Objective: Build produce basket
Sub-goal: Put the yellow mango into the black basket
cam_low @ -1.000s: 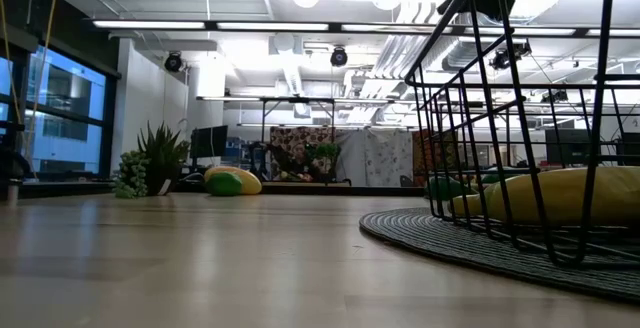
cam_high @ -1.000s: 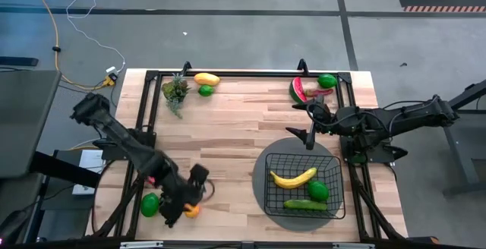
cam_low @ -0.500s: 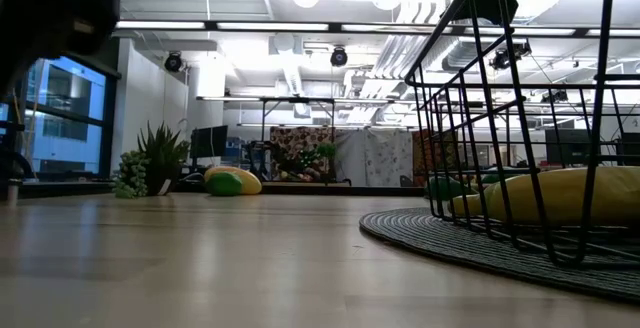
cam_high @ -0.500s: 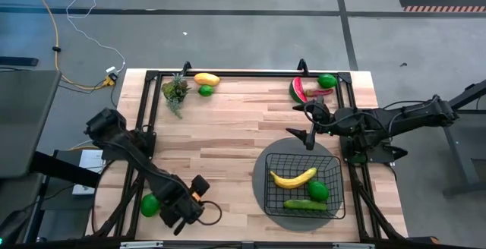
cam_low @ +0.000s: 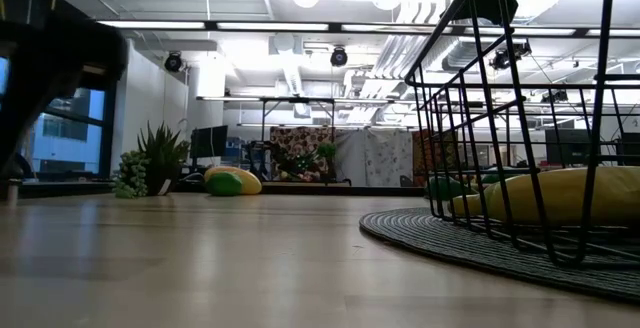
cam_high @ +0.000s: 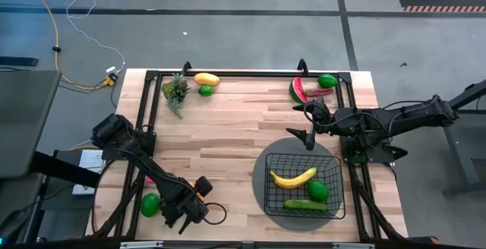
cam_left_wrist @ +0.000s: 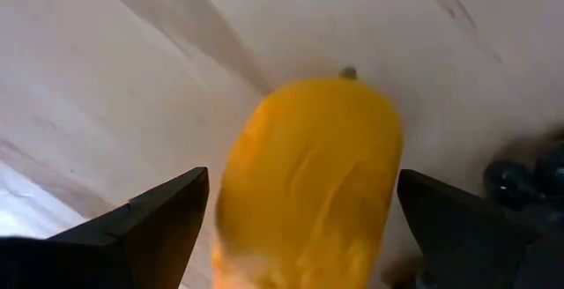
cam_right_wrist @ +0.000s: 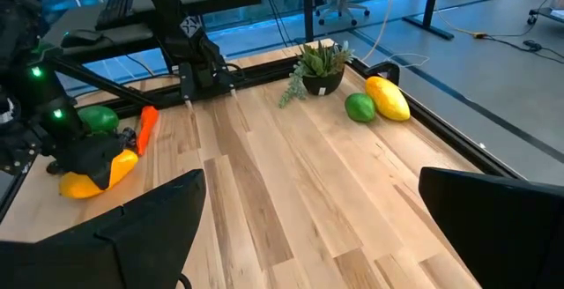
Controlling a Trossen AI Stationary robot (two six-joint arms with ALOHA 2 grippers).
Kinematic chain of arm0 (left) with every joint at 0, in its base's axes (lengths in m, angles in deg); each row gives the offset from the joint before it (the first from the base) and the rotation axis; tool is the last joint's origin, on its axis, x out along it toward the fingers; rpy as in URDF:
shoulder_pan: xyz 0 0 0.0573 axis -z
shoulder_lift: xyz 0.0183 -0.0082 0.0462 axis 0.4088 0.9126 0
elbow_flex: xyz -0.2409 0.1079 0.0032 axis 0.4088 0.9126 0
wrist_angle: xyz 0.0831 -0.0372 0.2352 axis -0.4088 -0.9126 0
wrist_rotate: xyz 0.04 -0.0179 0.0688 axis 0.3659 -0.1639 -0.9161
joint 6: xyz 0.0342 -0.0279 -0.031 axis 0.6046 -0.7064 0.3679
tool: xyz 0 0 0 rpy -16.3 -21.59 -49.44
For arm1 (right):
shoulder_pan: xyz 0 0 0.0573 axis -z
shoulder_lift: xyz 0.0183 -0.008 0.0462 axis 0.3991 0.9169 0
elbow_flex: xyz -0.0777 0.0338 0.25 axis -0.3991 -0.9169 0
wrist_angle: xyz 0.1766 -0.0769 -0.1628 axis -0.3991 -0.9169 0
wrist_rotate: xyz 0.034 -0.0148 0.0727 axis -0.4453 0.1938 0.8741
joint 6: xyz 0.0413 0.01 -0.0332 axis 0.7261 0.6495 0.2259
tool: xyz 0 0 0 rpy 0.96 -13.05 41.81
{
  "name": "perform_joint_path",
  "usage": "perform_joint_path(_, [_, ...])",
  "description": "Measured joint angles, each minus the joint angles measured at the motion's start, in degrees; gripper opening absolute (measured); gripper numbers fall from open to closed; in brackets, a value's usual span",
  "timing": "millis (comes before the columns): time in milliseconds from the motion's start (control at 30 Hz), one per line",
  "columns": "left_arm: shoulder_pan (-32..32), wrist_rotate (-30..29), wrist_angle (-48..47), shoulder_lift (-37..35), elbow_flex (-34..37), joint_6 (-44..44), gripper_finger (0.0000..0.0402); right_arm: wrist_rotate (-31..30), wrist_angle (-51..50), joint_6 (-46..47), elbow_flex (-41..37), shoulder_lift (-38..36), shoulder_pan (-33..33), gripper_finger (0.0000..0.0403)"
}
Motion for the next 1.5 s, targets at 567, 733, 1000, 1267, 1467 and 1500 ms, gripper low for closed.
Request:
perform_joint_path(567, [-6.22, 2.66, -1.03, -0.03, 0.00, 4.37, 0.0358, -0.11, -0.14, 1.03, 0.00, 0.01, -0.01, 0.0399])
perform_joint_path(733, [-7.33, 5.51, -3.32, 0.33, 0.00, 5.32, 0.0358, -0.11, -0.13, 1.03, 0.00, 0.01, 0.01, 0.0399])
perform_joint_path(1000, [-8.29, 4.07, -3.95, 0.51, 0.00, 9.86, 0.0358, -0.11, -0.24, 1.03, -0.02, 0.01, 0.00, 0.0399])
perform_joint_path(1267, [-10.05, 4.56, -3.95, 0.51, 0.00, 8.94, 0.0358, -0.09, -0.39, 1.03, -0.02, 0.01, 0.01, 0.0399])
perform_joint_path(1467, [-10.19, 4.66, -3.95, 0.51, 0.00, 10.29, 0.0349, -0.09, -0.39, 1.03, 0.00, 0.01, 0.00, 0.0399])
perform_joint_path(1500, [-10.19, 4.66, -3.97, 0.51, 0.00, 10.40, 0.0345, -0.09, -0.39, 1.03, 0.00, 0.01, 0.01, 0.0399])
